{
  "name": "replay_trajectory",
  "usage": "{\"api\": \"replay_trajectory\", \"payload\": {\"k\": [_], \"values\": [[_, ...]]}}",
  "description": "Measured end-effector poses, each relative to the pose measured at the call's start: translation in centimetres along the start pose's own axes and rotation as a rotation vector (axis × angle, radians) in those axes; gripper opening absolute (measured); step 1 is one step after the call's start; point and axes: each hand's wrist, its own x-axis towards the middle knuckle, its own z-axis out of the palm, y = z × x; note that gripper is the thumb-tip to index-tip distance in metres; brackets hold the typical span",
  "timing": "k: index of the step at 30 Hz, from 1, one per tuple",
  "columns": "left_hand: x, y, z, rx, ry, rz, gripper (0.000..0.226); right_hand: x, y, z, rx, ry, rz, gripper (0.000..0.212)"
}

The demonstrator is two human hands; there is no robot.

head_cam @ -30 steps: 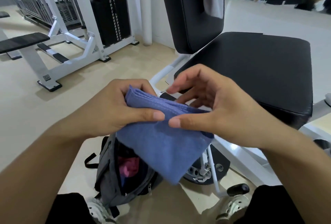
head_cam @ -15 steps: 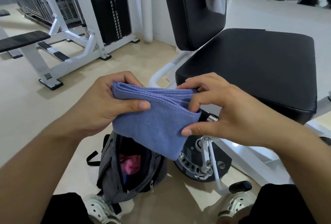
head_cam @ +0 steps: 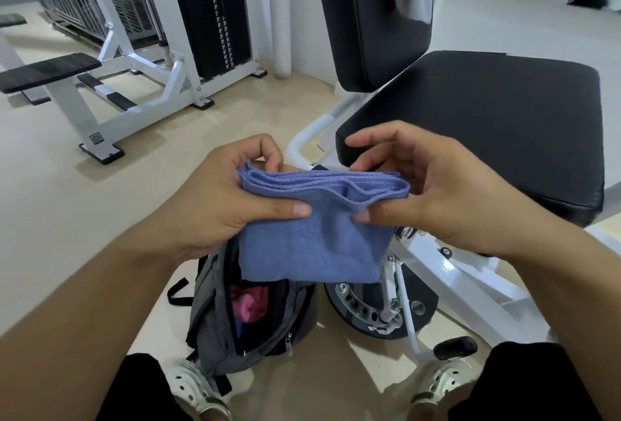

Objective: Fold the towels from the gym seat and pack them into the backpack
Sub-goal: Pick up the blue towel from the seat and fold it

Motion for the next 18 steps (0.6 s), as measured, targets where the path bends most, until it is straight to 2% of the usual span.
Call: {"api": "replay_trajectory", "payload": {"k": [1,3,6,10,13,18], "values": [[0.0,-0.1,0.2,-0.015,-0.007,-0.004,0.043,0.0,0.0,0.1,-0.062,-0.03,0.043,0.065],[0.2,-0.2,0.5,-0.034,0.024,-0.021,0.048,0.0,-0.1,0.1,-0.132,-0.079,0.108,0.052],[0.6,-0.4,0.7,-0.112,0.115,-0.063,0.04,0.2,0.2,-0.1,-0.11,0.008,0.067,0.038],[0.5,-0.5,1.0,-0.148,0.066,-0.242,0.051,0.5,0.9,-0.3,0.248,0.039,0.122,0.037],[0.5,-0.7,1.5,-0.149,0.062,-0.315,0.041,0.9,1.0,-0.4,0.49,0.048,0.19,0.036],[0.9,-0.8,2.4,-0.216,0.131,-0.278,0.046,0.9,1.3,-0.2,0.531,-0.076,0.247,0.044]]}}
